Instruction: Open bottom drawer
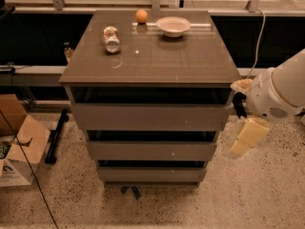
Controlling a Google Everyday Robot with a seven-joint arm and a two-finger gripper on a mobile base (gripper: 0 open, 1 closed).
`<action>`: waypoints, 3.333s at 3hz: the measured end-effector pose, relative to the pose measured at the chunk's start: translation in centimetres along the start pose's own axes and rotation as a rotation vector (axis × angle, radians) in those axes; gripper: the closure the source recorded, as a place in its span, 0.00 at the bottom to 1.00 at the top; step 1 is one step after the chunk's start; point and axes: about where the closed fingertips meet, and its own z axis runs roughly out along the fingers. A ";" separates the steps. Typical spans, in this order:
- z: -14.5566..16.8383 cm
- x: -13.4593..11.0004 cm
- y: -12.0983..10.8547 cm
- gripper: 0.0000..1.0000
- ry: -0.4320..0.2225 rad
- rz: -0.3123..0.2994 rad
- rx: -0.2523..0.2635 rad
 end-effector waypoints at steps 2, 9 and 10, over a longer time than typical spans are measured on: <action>2.1 -0.5 1.1 0.00 -0.017 0.013 0.044; 20.1 4.4 3.9 0.00 -0.088 0.114 0.019; 21.8 4.8 4.4 0.00 -0.099 0.072 -0.006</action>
Offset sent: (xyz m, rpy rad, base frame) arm -0.0041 0.0271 -0.0372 0.0193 -0.0788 -0.0629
